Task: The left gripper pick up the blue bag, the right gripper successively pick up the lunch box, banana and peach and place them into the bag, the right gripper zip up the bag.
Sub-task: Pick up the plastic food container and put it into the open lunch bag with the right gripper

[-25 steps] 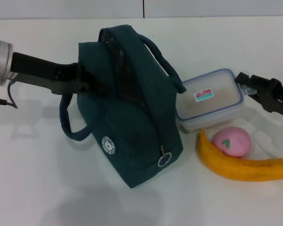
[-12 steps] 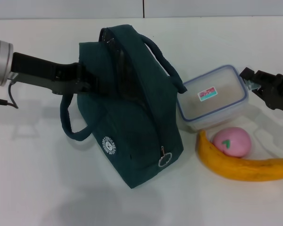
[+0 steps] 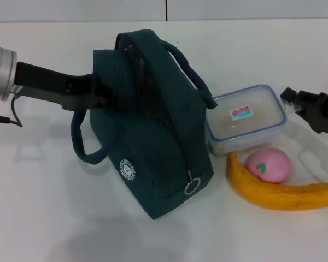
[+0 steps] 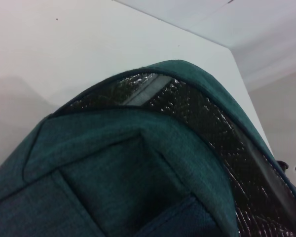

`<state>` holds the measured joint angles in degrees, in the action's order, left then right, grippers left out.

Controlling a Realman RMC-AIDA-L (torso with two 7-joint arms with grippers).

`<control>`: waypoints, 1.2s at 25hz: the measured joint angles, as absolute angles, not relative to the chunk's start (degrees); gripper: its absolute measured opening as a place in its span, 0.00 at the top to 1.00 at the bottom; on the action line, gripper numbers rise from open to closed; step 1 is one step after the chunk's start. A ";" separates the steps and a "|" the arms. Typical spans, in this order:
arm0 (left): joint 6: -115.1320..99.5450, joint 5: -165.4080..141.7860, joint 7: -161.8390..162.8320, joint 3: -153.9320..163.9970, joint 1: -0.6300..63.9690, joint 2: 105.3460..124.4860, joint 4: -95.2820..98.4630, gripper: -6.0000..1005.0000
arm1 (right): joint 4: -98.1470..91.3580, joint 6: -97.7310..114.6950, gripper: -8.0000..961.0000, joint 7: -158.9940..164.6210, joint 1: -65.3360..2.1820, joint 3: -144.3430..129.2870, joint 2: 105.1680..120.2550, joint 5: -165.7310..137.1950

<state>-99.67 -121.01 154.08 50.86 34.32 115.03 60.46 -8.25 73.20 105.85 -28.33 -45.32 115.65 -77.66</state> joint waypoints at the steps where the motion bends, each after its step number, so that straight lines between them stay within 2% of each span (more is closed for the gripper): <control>1: -99.67 -121.01 154.07 50.81 34.26 115.05 60.46 0.96 | -8.26 73.58 0.89 105.83 -28.32 -45.33 115.62 -77.68; 30: -102.35 -120.05 154.58 50.85 34.50 114.72 60.98 0.96 | -8.57 92.78 0.89 106.48 -21.52 -43.17 115.04 -58.87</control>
